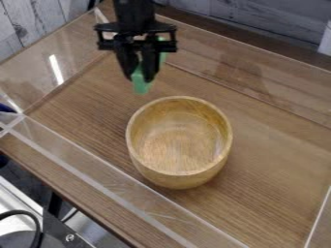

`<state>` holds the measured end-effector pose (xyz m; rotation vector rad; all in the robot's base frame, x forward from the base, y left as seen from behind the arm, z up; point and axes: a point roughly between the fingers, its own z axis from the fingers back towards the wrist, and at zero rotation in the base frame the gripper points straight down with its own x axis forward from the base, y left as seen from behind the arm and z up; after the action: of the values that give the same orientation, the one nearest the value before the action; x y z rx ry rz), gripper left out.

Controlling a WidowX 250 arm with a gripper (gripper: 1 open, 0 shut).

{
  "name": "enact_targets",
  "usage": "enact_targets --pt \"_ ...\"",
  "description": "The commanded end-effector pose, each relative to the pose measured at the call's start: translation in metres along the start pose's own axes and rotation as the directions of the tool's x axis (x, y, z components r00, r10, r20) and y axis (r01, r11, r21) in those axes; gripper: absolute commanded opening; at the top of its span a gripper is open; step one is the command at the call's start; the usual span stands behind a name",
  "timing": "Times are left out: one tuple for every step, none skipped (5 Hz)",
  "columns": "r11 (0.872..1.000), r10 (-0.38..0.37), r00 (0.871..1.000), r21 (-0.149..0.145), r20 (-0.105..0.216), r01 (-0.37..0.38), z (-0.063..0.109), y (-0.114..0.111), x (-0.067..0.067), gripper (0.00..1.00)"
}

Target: Put the green block in the brown bowl

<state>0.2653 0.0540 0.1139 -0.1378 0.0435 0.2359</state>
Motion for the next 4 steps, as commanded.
enact_targets --pt "0.998 -0.056 0.996 0.001 0.066 0.056 0.019 -0.018 -0.008 0.0" --pt "0.995 -0.104 0.994 0.008 0.047 0.103 0.012 -0.029 -0.025 0.0" --pt "0.99 -0.143 0.989 0.018 0.032 0.142 0.001 -0.039 -0.038 0.0" --pt "0.984 -0.175 0.984 0.037 0.011 0.175 -0.014 -0.045 -0.05 0.0"
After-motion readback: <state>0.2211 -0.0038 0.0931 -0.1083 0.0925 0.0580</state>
